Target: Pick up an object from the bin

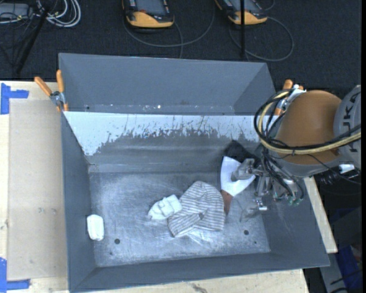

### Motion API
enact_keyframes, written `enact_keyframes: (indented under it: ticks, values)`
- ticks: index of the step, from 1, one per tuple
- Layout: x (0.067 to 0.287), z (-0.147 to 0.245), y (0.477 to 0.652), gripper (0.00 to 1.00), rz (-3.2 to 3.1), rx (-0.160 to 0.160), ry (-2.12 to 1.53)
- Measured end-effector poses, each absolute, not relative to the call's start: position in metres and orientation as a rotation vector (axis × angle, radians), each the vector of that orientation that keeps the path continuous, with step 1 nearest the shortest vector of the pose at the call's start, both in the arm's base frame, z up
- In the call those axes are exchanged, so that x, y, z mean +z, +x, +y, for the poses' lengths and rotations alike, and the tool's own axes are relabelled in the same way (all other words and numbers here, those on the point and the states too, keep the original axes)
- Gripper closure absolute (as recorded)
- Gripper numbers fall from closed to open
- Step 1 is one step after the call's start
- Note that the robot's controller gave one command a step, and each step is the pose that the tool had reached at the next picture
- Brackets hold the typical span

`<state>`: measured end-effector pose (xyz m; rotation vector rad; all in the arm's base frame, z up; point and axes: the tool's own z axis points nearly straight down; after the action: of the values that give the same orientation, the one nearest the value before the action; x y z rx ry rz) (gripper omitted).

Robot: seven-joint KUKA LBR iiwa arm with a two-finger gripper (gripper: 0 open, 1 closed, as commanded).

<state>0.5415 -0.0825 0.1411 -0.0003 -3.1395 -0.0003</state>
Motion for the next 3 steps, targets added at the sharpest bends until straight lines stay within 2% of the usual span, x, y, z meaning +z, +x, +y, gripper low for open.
enact_keyframes:
  ticks: [1, 2, 3]
  values:
    - [0.086, -0.029, 0.523, 0.0, -3.145, 0.001, -0.005]
    - [0.079, -0.02, 0.521, 0.0, -3.146, 0.001, -0.004]
    - [0.106, 0.019, 0.527, 0.0, -3.139, 0.001, 0.07]
